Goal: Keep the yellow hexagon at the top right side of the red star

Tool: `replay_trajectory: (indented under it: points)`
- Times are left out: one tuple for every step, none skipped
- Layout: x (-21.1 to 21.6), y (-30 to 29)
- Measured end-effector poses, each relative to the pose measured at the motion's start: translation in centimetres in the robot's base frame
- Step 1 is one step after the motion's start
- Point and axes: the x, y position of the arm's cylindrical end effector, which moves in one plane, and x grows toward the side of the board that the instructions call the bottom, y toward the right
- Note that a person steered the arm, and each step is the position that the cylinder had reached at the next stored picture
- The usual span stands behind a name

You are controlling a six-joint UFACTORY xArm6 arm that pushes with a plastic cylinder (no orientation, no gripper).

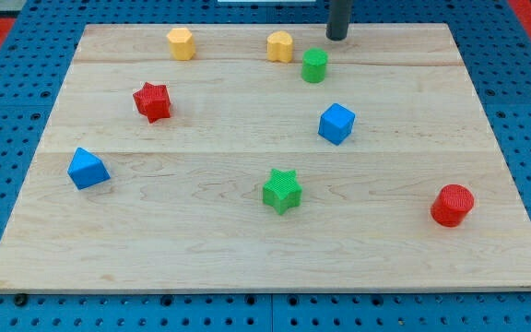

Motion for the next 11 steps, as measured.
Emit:
replay_trajectory:
  points:
    - [-1.3, -3.0]
    - [-1.3, -7.1]
    - [-1.3, -11.8]
    - [-1.3, -16.2]
    - [-1.3, -20.2]
    - [-1.4, -22.6]
    - [0.2, -23.6]
    - [2.0, -24.3]
    - [3.2, -23.7]
    - [3.5, -23.7]
    - [3.9, -24.7]
